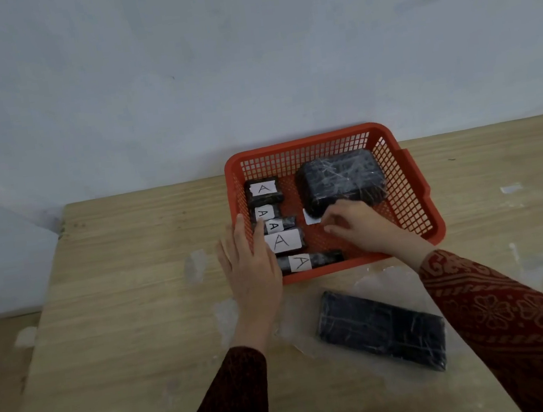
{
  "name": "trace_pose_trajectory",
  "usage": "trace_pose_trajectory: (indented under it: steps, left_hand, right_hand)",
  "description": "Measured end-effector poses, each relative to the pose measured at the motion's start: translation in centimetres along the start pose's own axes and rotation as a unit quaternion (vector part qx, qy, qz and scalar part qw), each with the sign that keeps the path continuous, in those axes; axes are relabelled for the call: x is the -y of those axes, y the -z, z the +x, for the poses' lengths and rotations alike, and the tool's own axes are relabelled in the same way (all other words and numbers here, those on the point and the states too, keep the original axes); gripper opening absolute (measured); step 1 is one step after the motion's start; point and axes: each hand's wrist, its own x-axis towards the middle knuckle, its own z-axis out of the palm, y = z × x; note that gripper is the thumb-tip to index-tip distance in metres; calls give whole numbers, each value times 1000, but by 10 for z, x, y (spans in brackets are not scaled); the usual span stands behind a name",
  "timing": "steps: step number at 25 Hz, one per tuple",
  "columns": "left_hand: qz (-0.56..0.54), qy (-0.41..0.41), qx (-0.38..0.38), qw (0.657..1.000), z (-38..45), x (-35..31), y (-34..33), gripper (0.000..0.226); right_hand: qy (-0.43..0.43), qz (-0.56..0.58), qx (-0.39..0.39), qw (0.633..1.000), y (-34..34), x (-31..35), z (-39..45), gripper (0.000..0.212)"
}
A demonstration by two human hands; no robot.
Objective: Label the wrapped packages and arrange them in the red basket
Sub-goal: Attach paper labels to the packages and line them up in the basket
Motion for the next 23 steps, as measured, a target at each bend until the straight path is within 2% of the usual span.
trace_pose_trajectory:
  steps: [2,4,6,8,11,13,15,19,21,23]
  left_hand:
    - [19,-54,36,998,11,-12,-2,40]
    - [-3,-71,91,993,24,-30,-9,41]
    - [-43,-50,153,986,38,-48,-21,46]
    - [-35,-26,224,974,49,-57,-39,57]
    - [37,-30,304,951,60,-62,-62,72]
    - [30,-28,325,945,63,-65,-70,78]
    - [-36,-2,314,949,64,-67,-72,79]
    - [-206,52,166,963,66,-61,-63,54]
    - [-242,70,132,959,65,-58,-56,39]
    - [-277,92,138,946,63,-59,-51,30]
  right_hand:
    - [-38,17,-143,989,9,-11,-8,17]
    - [-104,29,-234,966,16,-24,-13,31]
    - [-159,61,-236,957,21,-34,-12,48]
    - [-190,104,-200,956,23,-39,-7,62]
    - [-196,116,-144,963,22,-46,-1,79]
    - [-188,102,-133,968,23,-48,-2,83]
    - [-160,82,-161,970,25,-49,-9,82]
    - [-88,14,-233,968,37,-44,-21,81]
    - [-76,39,-258,962,46,-43,-19,77]
    - [-89,108,-279,950,56,-43,-14,70]
